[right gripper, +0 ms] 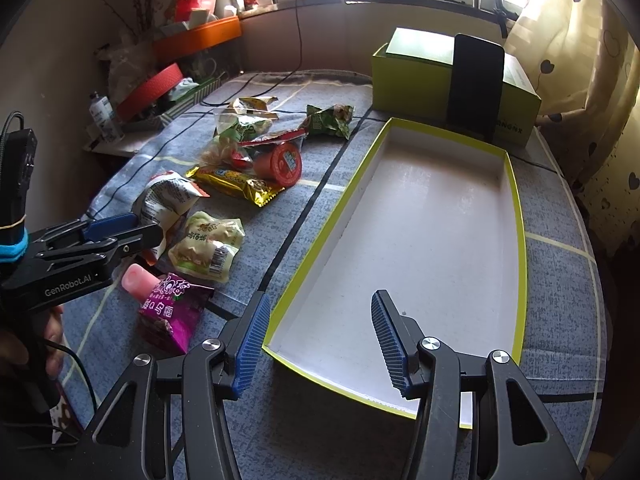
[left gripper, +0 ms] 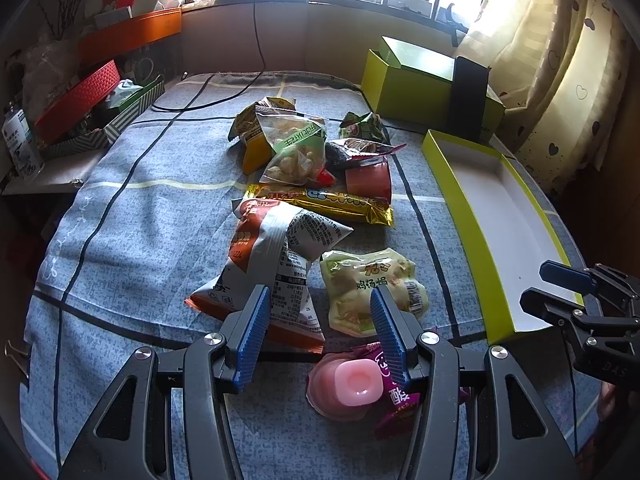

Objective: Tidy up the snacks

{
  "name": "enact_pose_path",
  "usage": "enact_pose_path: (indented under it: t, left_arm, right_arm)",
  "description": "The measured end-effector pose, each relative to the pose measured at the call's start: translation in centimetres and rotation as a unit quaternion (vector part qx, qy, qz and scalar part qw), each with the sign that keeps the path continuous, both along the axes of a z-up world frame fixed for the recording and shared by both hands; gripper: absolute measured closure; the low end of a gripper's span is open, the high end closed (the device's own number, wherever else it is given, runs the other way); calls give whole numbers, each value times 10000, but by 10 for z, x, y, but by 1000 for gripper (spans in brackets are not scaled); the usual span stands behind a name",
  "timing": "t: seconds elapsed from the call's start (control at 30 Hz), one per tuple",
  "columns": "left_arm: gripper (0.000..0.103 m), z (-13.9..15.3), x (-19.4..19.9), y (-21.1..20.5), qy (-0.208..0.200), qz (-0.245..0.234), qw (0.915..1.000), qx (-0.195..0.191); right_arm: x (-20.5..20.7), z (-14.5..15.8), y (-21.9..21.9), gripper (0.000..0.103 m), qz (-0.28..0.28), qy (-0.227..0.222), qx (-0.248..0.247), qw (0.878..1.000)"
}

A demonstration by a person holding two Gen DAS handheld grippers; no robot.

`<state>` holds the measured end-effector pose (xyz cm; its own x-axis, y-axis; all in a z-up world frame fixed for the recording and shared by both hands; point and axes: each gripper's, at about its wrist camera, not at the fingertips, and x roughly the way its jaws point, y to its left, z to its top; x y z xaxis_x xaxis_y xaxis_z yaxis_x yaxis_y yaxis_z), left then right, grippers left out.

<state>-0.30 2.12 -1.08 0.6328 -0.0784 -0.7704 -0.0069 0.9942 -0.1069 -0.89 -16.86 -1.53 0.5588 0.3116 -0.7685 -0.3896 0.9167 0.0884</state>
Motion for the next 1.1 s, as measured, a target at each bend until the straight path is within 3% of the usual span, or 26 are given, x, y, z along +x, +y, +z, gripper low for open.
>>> enact_pose_path:
  t: [0.6, 1.1]
  left_arm:
    - [50, 1, 0, -1, 7, -50, 10000, 47]
    - [50, 1, 1, 14, 50, 54, 9999, -150]
  right_arm:
    - [1, 0, 7, 50, 165, 24, 45, 9999]
    - [3, -2, 20, 49, 350, 64, 22, 9994]
